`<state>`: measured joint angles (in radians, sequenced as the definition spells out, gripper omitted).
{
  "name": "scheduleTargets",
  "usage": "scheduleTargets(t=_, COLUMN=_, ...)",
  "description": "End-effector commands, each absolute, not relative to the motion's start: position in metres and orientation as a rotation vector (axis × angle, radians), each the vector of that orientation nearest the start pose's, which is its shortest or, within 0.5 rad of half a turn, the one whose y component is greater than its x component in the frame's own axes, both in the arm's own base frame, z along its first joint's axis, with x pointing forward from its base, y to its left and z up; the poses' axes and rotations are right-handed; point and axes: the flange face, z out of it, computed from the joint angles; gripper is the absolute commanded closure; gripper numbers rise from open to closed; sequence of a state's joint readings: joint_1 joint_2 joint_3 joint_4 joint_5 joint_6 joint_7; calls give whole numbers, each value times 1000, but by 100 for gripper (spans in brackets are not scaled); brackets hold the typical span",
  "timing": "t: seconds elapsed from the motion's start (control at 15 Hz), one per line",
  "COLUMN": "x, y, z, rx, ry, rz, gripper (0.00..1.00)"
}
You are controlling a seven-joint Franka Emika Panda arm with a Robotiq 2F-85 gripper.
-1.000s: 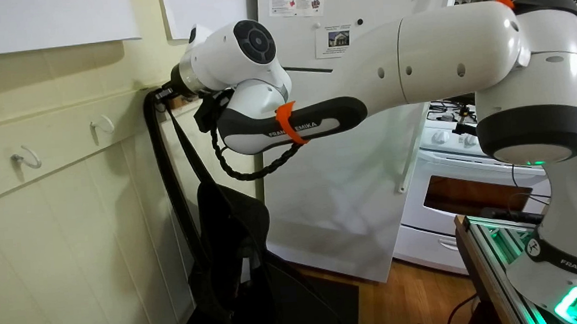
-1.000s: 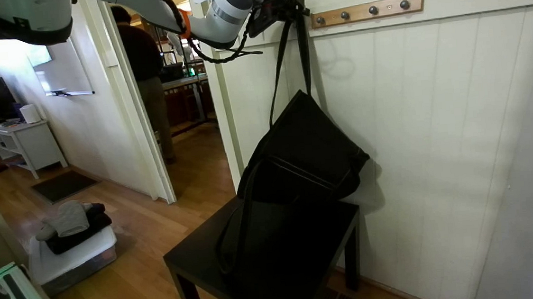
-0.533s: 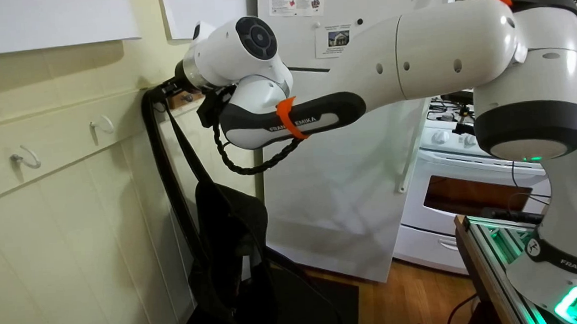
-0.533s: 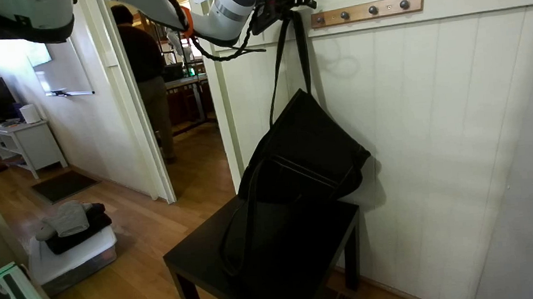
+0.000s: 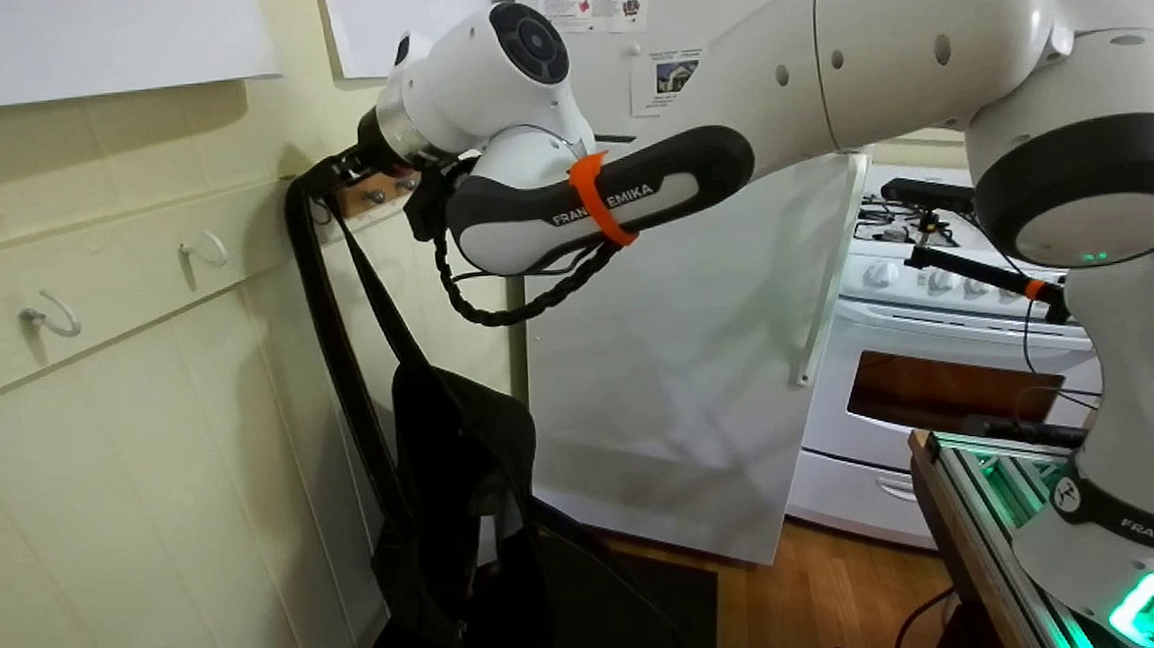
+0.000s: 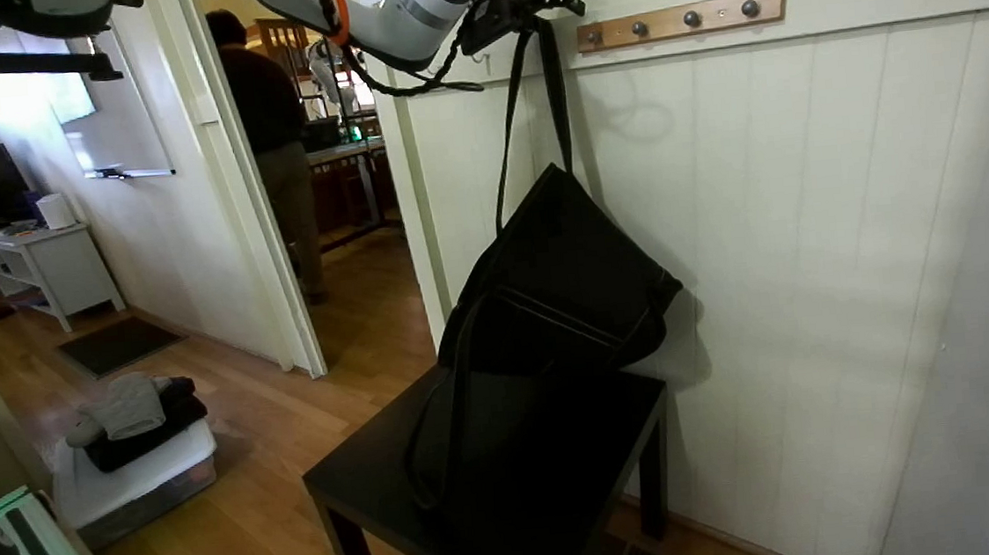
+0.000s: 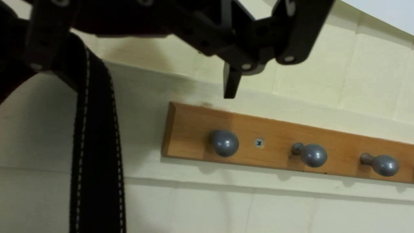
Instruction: Put the bag on the hook
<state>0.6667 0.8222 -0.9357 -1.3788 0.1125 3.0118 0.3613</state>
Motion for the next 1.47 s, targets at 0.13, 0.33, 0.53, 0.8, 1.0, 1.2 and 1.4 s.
scheduleTargets(t=0.13, x=755, y=70, z=496, rx=-2867, ry=123, rz=-1672, gripper=0)
scheduleTargets(t=0.33, x=755, y=76, z=490, rx=-2860, ry=104, rz=-1611, gripper=0)
scheduleTargets(t=0.53, x=754, y=70, z=490, rx=-2870, ry=107, rz=-1602, gripper=0)
scheduleTargets(t=0.8, x=752, y=59, z=501, rx=-2878, ry=138, rz=-1656, gripper=0)
scheduleTargets(t=1.0, x=752, y=47, z=506, rx=-2896, ry=163, rz=-1676, gripper=0)
scheduleTargets(t=1.2, x=754, y=33, z=505, rx=-2922, ry=203, rz=-1662, gripper=0)
scheduleTargets(t=1.4, x=758, y=22, z=501, rx=-2960, ry=238, rz=-1617, gripper=0)
